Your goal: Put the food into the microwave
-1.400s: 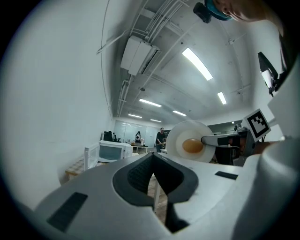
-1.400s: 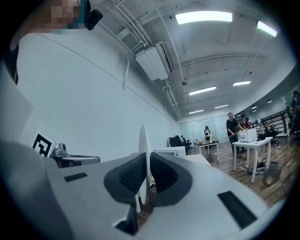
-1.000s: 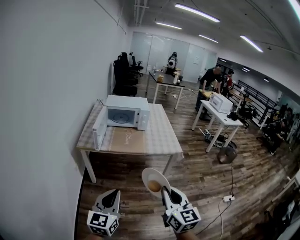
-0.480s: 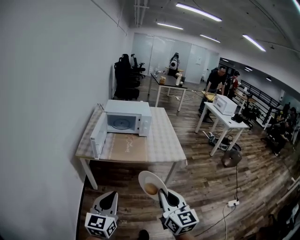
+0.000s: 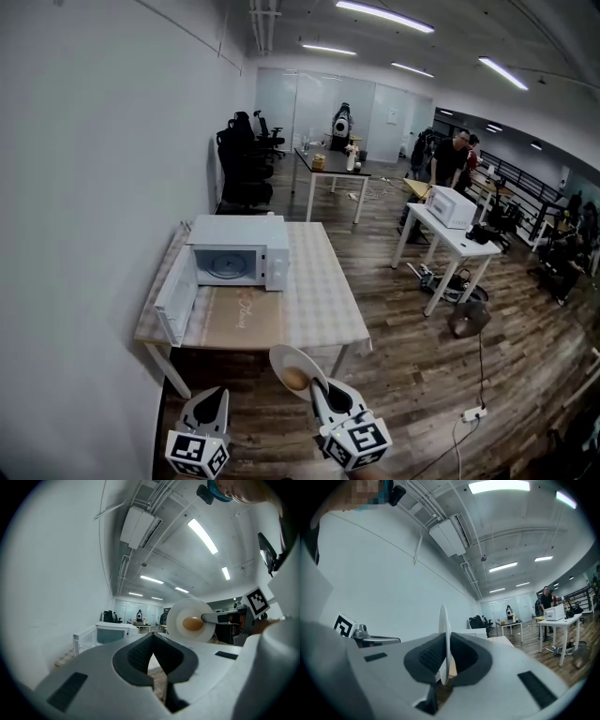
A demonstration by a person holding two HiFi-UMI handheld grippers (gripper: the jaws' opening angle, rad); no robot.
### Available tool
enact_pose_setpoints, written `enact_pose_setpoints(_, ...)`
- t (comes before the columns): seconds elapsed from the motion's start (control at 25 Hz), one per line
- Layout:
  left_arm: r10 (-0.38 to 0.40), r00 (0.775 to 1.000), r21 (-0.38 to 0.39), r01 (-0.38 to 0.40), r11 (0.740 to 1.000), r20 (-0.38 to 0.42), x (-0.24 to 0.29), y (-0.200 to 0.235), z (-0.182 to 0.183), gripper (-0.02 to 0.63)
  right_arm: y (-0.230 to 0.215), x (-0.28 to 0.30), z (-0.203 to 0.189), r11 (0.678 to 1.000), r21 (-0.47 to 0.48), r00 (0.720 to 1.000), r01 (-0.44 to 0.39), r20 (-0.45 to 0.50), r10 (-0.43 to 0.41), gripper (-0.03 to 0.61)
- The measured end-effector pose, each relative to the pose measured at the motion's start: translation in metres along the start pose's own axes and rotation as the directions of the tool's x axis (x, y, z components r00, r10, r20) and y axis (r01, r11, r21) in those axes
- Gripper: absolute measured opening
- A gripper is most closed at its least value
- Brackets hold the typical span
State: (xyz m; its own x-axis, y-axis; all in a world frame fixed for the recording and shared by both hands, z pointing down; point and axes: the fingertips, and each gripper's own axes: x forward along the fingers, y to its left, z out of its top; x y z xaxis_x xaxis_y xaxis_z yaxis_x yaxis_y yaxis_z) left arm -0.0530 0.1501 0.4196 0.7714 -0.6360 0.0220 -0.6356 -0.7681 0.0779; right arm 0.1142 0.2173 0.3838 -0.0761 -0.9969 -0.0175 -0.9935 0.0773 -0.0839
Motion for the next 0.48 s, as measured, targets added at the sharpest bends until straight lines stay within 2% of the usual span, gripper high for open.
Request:
enact_pose_setpoints(0.28, 0.015, 1.000, -0.022, -0.015, 1.000, -0.002, 0.059, 0.000, 0.003, 0.008, -0.043, 0.041, 0.009, 0.999, -0.012, 0.999, -0.035, 0.004, 0.035, 0.025)
enact_pose_setpoints(0.48, 0.032, 0.999, -0.003, -0.032, 0.999, -0.009, 0.087, 0.011, 0.007, 0.008, -0.059, 0.071, 0.004, 0.998, -0.021, 0.998, -0.062, -0.010, 0.062, 0.025)
